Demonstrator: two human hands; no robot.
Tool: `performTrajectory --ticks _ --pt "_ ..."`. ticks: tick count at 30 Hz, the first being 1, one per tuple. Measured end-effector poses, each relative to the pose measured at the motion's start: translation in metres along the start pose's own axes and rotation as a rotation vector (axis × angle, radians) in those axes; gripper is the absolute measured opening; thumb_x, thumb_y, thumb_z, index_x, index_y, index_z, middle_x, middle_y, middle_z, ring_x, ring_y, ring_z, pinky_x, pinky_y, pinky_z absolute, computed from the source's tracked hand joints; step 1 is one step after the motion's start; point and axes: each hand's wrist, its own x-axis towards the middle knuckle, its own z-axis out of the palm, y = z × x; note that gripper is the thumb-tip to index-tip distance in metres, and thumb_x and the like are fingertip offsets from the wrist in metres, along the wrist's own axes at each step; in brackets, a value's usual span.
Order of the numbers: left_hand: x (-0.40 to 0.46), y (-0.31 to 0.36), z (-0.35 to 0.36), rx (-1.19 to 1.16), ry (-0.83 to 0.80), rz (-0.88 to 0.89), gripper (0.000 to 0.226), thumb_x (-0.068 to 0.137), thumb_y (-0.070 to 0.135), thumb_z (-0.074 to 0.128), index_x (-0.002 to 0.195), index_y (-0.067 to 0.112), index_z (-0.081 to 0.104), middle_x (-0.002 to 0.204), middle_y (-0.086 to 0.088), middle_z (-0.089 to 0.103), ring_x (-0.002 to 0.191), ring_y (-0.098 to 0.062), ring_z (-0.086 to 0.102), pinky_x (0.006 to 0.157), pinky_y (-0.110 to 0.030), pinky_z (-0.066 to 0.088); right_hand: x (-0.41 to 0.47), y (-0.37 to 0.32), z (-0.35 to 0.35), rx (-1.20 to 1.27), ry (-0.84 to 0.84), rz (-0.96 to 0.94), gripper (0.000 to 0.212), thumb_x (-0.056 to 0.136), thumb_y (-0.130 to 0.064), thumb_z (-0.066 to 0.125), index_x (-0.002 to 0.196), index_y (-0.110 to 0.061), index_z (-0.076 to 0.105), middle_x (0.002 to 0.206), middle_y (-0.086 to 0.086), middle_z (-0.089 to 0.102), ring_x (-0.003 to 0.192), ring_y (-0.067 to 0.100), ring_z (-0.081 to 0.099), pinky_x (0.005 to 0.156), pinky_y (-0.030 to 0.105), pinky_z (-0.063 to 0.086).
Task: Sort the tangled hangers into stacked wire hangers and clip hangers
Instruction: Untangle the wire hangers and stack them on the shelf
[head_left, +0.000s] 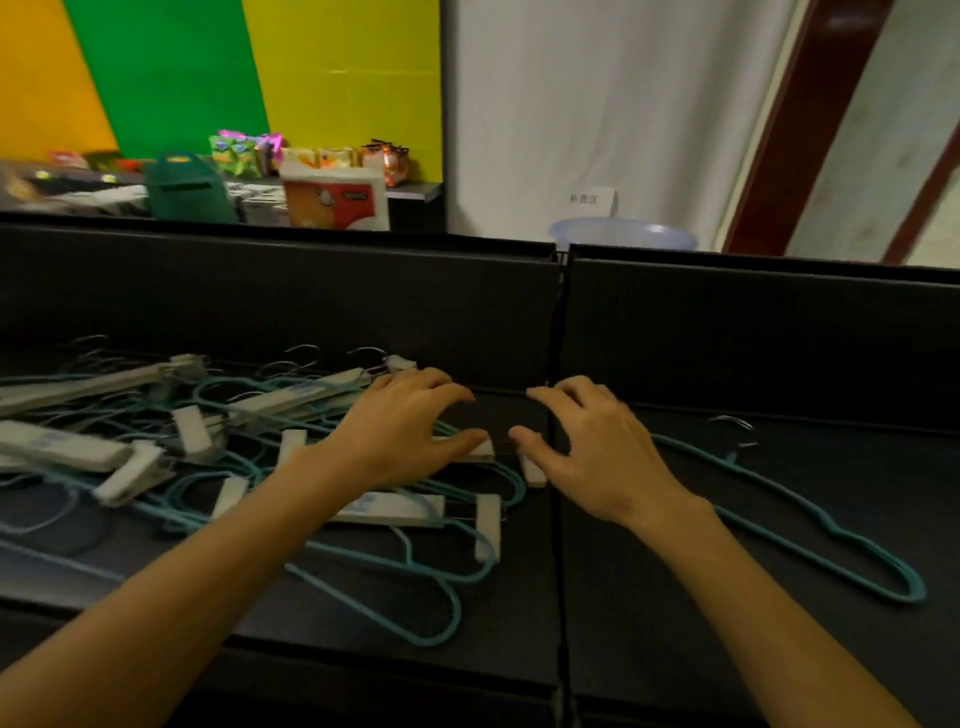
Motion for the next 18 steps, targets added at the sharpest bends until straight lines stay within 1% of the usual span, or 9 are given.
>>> performTrajectory --ticks 2,5,7,10,12,14,16,18 --pt "-0.028 -0.037 -0.016 0.012 0.003 -0.059 0.052 0.084 0.065 0.044 0.120 0.030 0.057 0.121 0.007 0.054 0.111 -0.016 0.051 0.091 -0.035 0.042 0.015 -0.030 0.010 0.078 -0.088 -0.067 0.059 0.088 -0.060 0.041 0.135 -0.025 0.043 0.125 -0.002 0.047 0.114 0.016 0.045 0.091 0.034 0.043" --pt "-0.074 -0.096 -0.038 0.038 -0.017 -0.208 0.054 0.083 0.067 0.042 0.122 0.032 0.056 0.124 0.006 0.052 0.113 -0.016 0.050 0.091 -0.036 0.044 0.033 -0.071 0.030 0.068 -0.165 -0.131 0.062 0.087 -0.064 0.039 0.137 -0.028 0.041 0.128 -0.001 0.048 0.114 0.017 0.046 0.091 0.033 0.043" --pt "-0.101 -0.133 -0.048 0.040 -0.062 -0.318 0.054 0.083 0.066 0.043 0.124 0.032 0.053 0.129 0.005 0.050 0.114 -0.018 0.049 0.092 -0.038 0.044 0.046 -0.092 0.045 0.018 -0.239 -0.102 0.069 0.084 -0.069 0.039 0.141 -0.030 0.034 0.137 0.001 0.042 0.121 0.021 0.042 0.096 0.037 0.041" --pt "-0.128 -0.183 -0.056 0.033 -0.172 -0.405 0.057 0.083 0.066 0.044 0.132 0.037 0.044 0.134 0.004 0.046 0.115 -0.019 0.049 0.092 -0.036 0.042 0.067 -0.112 0.065 -0.022 -0.365 0.041 0.088 0.075 -0.080 0.040 0.146 -0.032 0.019 0.150 0.002 0.028 0.132 0.025 0.033 0.105 0.044 0.035" --pt "-0.140 -0.210 -0.058 -0.026 -0.209 -0.429 0.068 0.078 0.072 0.042 0.137 0.039 0.036 0.141 0.003 0.042 0.122 -0.019 0.045 0.095 -0.035 0.041 0.078 -0.121 0.075 0.038 -0.377 0.130 0.097 0.069 -0.083 0.046 0.147 -0.032 0.017 0.153 0.002 0.025 0.134 0.025 0.032 0.107 0.043 0.034" --pt "-0.146 -0.233 -0.058 -0.095 -0.238 -0.418 0.077 0.074 0.077 0.037 0.140 0.039 0.030 0.145 0.003 0.038 0.127 -0.019 0.040 0.098 -0.036 0.038 0.086 -0.131 0.081 0.089 -0.350 0.193 0.104 0.063 -0.084 0.051 0.147 -0.034 0.015 0.153 0.002 0.026 0.135 0.024 0.033 0.107 0.043 0.035" --pt "-0.150 -0.249 -0.058 -0.126 -0.261 -0.368 0.079 0.072 0.079 0.033 0.140 0.038 0.031 0.146 0.004 0.037 0.129 -0.018 0.038 0.099 -0.035 0.038 0.092 -0.140 0.085 0.170 -0.314 0.235 0.107 0.058 -0.084 0.055 0.146 -0.036 0.018 0.151 0.000 0.031 0.133 0.023 0.037 0.105 0.043 0.038" --pt "-0.155 -0.261 -0.058 -0.145 -0.281 -0.310 0.079 0.072 0.078 0.032 0.139 0.037 0.034 0.145 0.004 0.036 0.129 -0.017 0.037 0.099 -0.034 0.037 0.097 -0.148 0.089 0.244 -0.289 0.285 0.102 0.059 -0.078 0.062 0.144 -0.035 0.026 0.148 -0.002 0.036 0.130 0.021 0.040 0.103 0.042 0.042"
